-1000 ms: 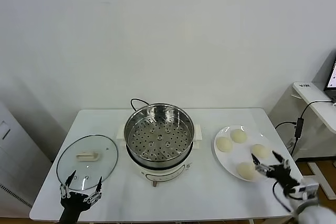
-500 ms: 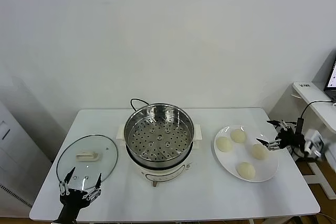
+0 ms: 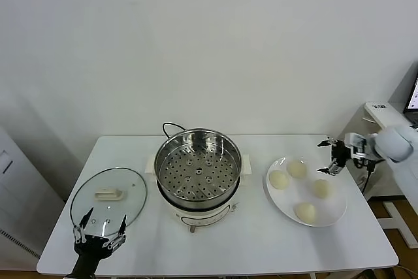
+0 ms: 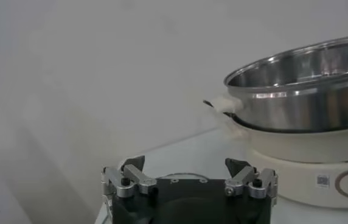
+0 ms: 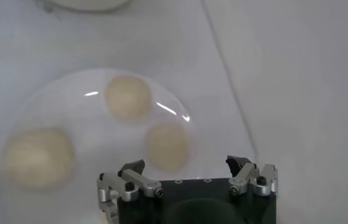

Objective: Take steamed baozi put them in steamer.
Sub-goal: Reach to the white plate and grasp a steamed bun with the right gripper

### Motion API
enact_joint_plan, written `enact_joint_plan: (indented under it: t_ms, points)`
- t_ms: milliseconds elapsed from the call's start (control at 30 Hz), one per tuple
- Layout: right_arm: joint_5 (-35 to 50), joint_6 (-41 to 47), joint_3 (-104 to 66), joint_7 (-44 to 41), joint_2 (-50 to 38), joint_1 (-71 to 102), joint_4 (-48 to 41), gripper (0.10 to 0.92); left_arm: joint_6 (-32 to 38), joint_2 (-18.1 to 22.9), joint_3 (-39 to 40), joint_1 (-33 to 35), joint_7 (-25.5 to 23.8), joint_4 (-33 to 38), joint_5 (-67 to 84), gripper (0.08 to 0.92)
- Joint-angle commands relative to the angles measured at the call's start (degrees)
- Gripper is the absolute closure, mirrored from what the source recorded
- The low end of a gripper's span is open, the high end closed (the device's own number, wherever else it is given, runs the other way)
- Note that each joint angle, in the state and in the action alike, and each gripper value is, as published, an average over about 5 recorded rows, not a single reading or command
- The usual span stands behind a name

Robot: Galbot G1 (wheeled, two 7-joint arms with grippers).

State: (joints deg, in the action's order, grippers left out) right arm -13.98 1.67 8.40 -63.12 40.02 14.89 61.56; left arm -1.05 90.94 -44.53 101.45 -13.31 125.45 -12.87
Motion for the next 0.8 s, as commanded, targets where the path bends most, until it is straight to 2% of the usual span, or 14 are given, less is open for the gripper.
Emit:
enact_joint_plan:
  t_ms: [33, 433, 800]
  points:
    - [-4.92, -0.59, 11.18, -2.30, 5.67, -10.73, -9.48, 0.203, -0.08, 0.02, -0.07, 0.11, -0.02, 0.31, -0.06, 0.177]
    - [-8.30, -4.35, 9.25, 1.82, 11.07, -7.76, -18.62, 0.203, -0.63, 0.15, -0.06, 0.01, 0.04, 0.62, -0.69, 0.177]
    - [-8.33, -4.78, 8.15, 3.10, 14.22, -7.18, -22.00, 0.203, -0.31, 0.07, -0.46, 0.48, 0.05, 0.33, -0.65, 0.177]
